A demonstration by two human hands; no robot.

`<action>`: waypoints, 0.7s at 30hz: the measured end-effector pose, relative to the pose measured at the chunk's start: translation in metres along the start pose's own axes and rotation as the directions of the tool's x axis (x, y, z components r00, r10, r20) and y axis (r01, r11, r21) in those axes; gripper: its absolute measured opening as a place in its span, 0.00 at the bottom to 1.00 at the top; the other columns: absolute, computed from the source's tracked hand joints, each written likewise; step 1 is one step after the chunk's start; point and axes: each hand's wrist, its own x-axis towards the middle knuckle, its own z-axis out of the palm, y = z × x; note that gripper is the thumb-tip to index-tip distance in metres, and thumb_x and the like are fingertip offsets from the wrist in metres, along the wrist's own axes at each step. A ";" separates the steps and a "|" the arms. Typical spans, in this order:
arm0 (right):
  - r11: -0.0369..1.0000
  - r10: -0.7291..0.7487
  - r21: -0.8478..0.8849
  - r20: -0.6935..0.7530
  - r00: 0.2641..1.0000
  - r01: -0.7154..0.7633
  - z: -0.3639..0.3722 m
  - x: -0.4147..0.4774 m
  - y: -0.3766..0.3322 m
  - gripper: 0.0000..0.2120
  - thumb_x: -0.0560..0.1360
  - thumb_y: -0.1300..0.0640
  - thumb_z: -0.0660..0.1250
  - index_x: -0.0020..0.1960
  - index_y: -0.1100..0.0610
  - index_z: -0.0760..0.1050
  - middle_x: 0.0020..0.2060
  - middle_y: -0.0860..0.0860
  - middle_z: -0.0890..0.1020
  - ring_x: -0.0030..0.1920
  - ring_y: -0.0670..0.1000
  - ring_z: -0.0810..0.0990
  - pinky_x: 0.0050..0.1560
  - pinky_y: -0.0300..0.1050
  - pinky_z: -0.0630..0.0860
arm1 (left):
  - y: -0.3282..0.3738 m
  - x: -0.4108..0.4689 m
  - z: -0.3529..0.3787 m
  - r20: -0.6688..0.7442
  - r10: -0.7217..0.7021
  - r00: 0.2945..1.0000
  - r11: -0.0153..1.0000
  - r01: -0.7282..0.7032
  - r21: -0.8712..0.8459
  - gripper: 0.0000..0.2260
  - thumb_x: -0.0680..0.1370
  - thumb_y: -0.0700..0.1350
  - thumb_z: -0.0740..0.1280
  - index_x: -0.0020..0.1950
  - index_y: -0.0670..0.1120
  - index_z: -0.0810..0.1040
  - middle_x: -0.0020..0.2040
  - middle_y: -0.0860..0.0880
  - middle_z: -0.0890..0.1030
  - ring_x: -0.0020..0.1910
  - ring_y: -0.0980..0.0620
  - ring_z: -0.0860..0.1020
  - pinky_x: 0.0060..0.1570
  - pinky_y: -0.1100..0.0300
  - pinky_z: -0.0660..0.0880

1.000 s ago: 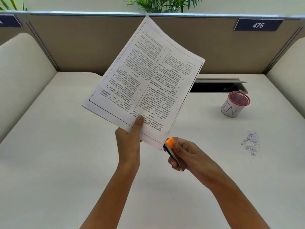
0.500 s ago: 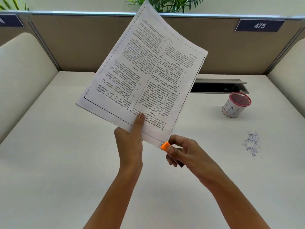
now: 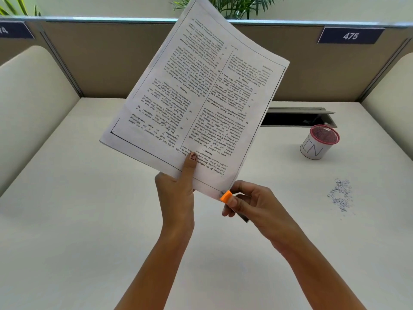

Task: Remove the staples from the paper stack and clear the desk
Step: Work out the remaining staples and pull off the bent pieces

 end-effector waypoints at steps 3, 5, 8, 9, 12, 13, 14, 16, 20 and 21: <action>1.000 -0.014 -0.001 -0.014 1.000 0.014 0.000 0.000 0.000 0.04 0.74 0.61 0.68 0.48 0.61 0.78 0.35 0.56 0.81 0.32 0.43 0.78 0.32 0.28 0.69 | 0.001 0.000 0.000 0.003 0.004 1.000 1.000 -0.004 -0.006 0.12 0.75 0.42 0.69 0.56 0.55 0.75 0.50 0.59 0.82 0.48 0.59 0.83 0.44 0.61 0.81; 1.000 -0.019 -0.001 -0.025 0.999 0.019 0.001 0.000 -0.001 0.06 0.72 0.59 0.69 0.47 0.61 0.78 0.35 0.55 0.82 0.33 0.43 0.79 0.32 0.28 0.69 | 0.001 -0.001 0.001 0.001 0.010 1.000 1.000 -0.010 -0.007 0.14 0.75 0.42 0.69 0.59 0.54 0.74 0.51 0.58 0.82 0.48 0.58 0.83 0.43 0.62 0.80; 1.000 -0.024 -0.007 -0.045 0.999 0.024 0.001 0.000 -0.003 0.09 0.70 0.57 0.69 0.47 0.61 0.78 0.36 0.57 0.82 0.33 0.43 0.79 0.32 0.28 0.69 | 0.000 -0.001 0.001 -0.007 0.009 1.000 1.000 -0.009 -0.007 0.12 0.75 0.42 0.69 0.55 0.55 0.75 0.49 0.59 0.83 0.47 0.59 0.83 0.42 0.63 0.80; 1.000 -0.027 -0.010 -0.051 0.998 0.026 0.001 0.000 -0.002 0.09 0.70 0.57 0.70 0.47 0.61 0.78 0.36 0.58 0.82 0.33 0.43 0.79 0.32 0.28 0.69 | 0.000 -0.002 0.001 -0.006 0.008 1.000 1.000 -0.008 -0.005 0.11 0.75 0.42 0.69 0.54 0.55 0.75 0.48 0.60 0.83 0.47 0.59 0.83 0.42 0.63 0.80; 1.000 -0.024 -0.020 -0.056 0.998 0.023 0.001 0.000 -0.002 0.05 0.72 0.61 0.69 0.47 0.61 0.79 0.36 0.58 0.82 0.33 0.43 0.79 0.33 0.28 0.69 | 0.000 -0.003 0.001 0.002 0.012 1.000 1.000 -0.012 0.003 0.11 0.75 0.42 0.69 0.51 0.57 0.75 0.45 0.64 0.83 0.46 0.60 0.83 0.41 0.64 0.80; 1.000 -0.024 -0.021 -0.056 0.998 0.022 0.000 -0.001 -0.001 0.05 0.72 0.61 0.69 0.47 0.61 0.79 0.36 0.58 0.82 0.33 0.43 0.79 0.33 0.28 0.69 | 0.000 -0.003 0.001 0.005 0.014 1.000 1.000 -0.015 0.005 0.11 0.75 0.42 0.69 0.51 0.57 0.75 0.45 0.64 0.83 0.46 0.61 0.83 0.41 0.64 0.80; 0.999 -0.025 -0.022 -0.056 0.998 0.024 0.000 -0.001 -0.001 0.05 0.72 0.61 0.69 0.47 0.61 0.79 0.36 0.58 0.82 0.33 0.43 0.79 0.33 0.28 0.69 | 0.000 -0.003 0.001 0.006 0.016 1.000 1.000 -0.016 0.003 0.11 0.75 0.42 0.69 0.51 0.57 0.75 0.45 0.63 0.83 0.46 0.61 0.83 0.41 0.64 0.80; 0.999 -0.030 -0.024 -0.059 0.998 0.028 0.000 -0.001 -0.002 0.04 0.72 0.61 0.69 0.46 0.60 0.79 0.35 0.58 0.82 0.33 0.42 0.79 0.33 0.28 0.69 | 0.001 -0.003 0.002 0.007 0.018 1.000 1.000 -0.018 -0.005 0.11 0.75 0.42 0.69 0.51 0.57 0.75 0.45 0.63 0.83 0.46 0.60 0.83 0.41 0.64 0.80; 0.999 -0.043 -0.022 -0.096 0.994 0.041 0.001 0.000 0.000 0.05 0.73 0.63 0.69 0.48 0.64 0.79 0.35 0.59 0.82 0.32 0.43 0.77 0.33 0.28 0.69 | 0.002 -0.003 0.002 -0.001 0.020 1.000 1.000 -0.020 -0.023 0.12 0.75 0.42 0.69 0.54 0.56 0.75 0.48 0.61 0.83 0.46 0.60 0.83 0.41 0.64 0.79; 0.999 -0.048 -0.017 -0.105 0.993 0.046 0.001 0.000 0.001 0.06 0.72 0.64 0.70 0.48 0.65 0.79 0.35 0.59 0.82 0.32 0.44 0.77 0.32 0.29 0.69 | 0.002 -0.004 0.002 -0.002 0.021 1.000 1.000 -0.021 -0.021 0.12 0.75 0.42 0.69 0.54 0.56 0.75 0.48 0.60 0.82 0.46 0.60 0.83 0.41 0.64 0.80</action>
